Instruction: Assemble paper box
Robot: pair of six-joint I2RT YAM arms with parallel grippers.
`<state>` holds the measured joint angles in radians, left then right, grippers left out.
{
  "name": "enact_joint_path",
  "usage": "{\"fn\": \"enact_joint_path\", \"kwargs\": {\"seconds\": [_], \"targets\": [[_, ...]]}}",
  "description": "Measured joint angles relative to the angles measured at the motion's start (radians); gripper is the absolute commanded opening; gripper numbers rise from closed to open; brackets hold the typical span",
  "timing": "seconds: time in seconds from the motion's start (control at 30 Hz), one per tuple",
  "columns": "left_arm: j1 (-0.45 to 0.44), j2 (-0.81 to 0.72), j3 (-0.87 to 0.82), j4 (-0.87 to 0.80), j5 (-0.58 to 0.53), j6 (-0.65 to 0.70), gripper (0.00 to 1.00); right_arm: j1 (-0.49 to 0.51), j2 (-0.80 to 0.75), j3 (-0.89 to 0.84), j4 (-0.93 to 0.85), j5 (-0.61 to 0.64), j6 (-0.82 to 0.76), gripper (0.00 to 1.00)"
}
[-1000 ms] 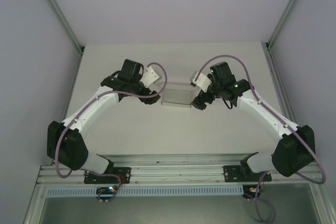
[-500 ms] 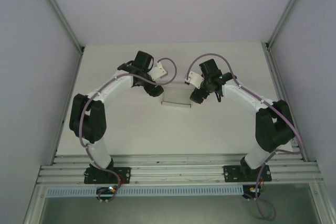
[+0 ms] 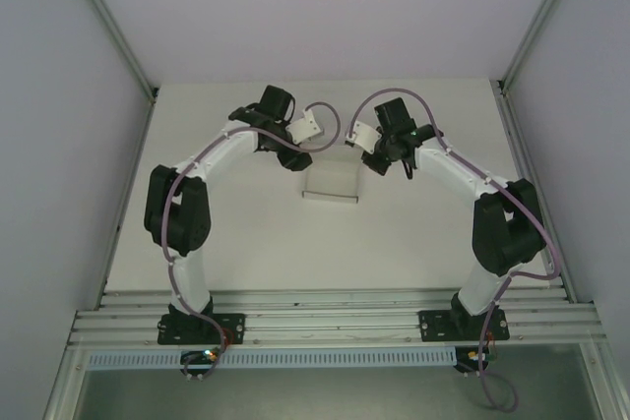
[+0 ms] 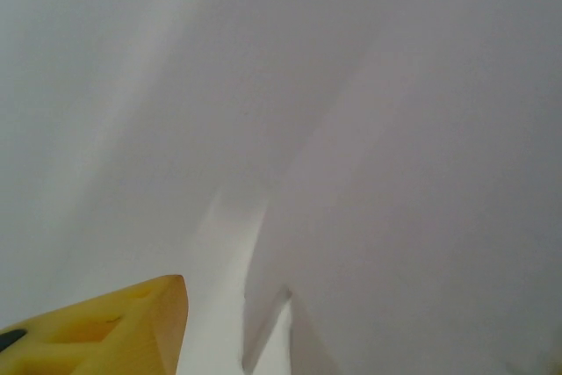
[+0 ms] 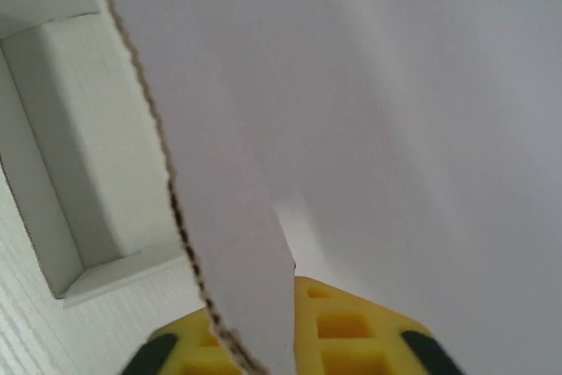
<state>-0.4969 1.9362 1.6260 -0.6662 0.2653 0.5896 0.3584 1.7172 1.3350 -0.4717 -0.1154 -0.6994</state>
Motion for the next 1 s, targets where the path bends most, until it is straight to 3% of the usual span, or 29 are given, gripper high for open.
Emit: {"fn": "enact_joint_path", "kwargs": {"seconds": [0.1,0.43,0.57,0.63,0.83,1.0], "targets": [[0.006,0.004,0.000,-0.011,0.014,0.010,0.59,-0.007,0.000,0.022,-0.042,-0.025,-0.028,0.00],[0.035,0.005,0.002,-0.051,0.076,0.028,0.35,-0.032,0.002,0.061,-0.123,-0.098,-0.087,0.00],[0.022,0.005,0.003,-0.057,0.080,0.032,0.18,-0.032,0.004,0.061,-0.135,-0.109,-0.087,0.00],[0.015,0.005,0.003,-0.057,0.079,0.029,0.00,-0.032,0.004,0.061,-0.140,-0.111,-0.087,0.00],[-0.003,0.013,0.024,-0.032,0.023,-0.042,0.00,-0.027,0.005,0.061,-0.115,-0.078,-0.016,0.00],[-0.029,0.011,0.016,0.081,-0.092,-0.229,0.00,0.000,0.004,0.061,-0.042,0.000,0.246,0.00]]}}
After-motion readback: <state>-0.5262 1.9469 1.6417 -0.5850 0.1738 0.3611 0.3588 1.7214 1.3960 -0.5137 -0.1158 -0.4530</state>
